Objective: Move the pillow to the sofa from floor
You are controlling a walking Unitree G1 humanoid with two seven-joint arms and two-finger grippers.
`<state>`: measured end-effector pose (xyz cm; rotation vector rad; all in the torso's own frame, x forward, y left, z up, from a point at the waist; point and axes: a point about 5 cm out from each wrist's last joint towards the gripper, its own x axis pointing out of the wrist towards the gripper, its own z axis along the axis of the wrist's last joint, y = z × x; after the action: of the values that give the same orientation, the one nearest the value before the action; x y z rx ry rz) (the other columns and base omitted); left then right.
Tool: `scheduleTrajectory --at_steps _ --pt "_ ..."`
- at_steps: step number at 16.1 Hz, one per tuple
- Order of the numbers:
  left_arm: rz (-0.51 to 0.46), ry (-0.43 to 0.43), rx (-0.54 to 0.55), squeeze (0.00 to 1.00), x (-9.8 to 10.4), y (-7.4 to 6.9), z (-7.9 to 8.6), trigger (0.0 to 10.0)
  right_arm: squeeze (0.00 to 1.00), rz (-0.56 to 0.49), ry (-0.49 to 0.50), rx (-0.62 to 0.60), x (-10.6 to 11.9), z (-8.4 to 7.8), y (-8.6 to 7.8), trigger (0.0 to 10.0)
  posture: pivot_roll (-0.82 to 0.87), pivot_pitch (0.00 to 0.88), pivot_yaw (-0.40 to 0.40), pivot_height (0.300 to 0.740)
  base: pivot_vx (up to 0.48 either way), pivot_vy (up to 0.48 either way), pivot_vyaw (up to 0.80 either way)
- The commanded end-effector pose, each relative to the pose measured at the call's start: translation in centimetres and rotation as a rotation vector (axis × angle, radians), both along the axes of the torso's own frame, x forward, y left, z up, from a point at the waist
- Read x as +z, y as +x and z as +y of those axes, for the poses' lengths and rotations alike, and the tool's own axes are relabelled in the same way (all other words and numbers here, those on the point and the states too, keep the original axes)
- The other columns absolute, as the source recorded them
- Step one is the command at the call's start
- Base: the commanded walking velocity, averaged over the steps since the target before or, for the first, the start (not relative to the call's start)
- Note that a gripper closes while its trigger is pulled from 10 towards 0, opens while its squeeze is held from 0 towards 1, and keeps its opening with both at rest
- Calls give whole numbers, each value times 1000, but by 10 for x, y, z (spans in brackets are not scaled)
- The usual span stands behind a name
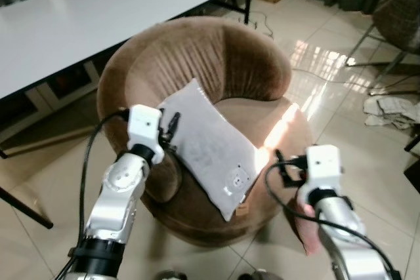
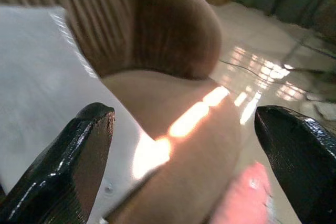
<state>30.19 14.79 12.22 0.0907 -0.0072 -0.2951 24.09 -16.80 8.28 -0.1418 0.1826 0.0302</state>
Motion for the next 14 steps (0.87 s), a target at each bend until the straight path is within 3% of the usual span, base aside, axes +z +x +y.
scheduleTrajectory --at_steps 1,8,14 --pt "18 31 25 0 -3 -2 6 10000 0 -4 5 1 -1 2 1 10000 -59 16 57 740 0 -352 0" --pt "47 56 28 0 -7 -1 2 10000 0 -3 -7 11 -6 1 2 10000 -65 19 66 740 0 -353 0" --pt "71 66 46 0 -13 -2 4 10000 0 8 -15 8 -11 -1 -2 10000 -66 25 68 740 0 -356 800"
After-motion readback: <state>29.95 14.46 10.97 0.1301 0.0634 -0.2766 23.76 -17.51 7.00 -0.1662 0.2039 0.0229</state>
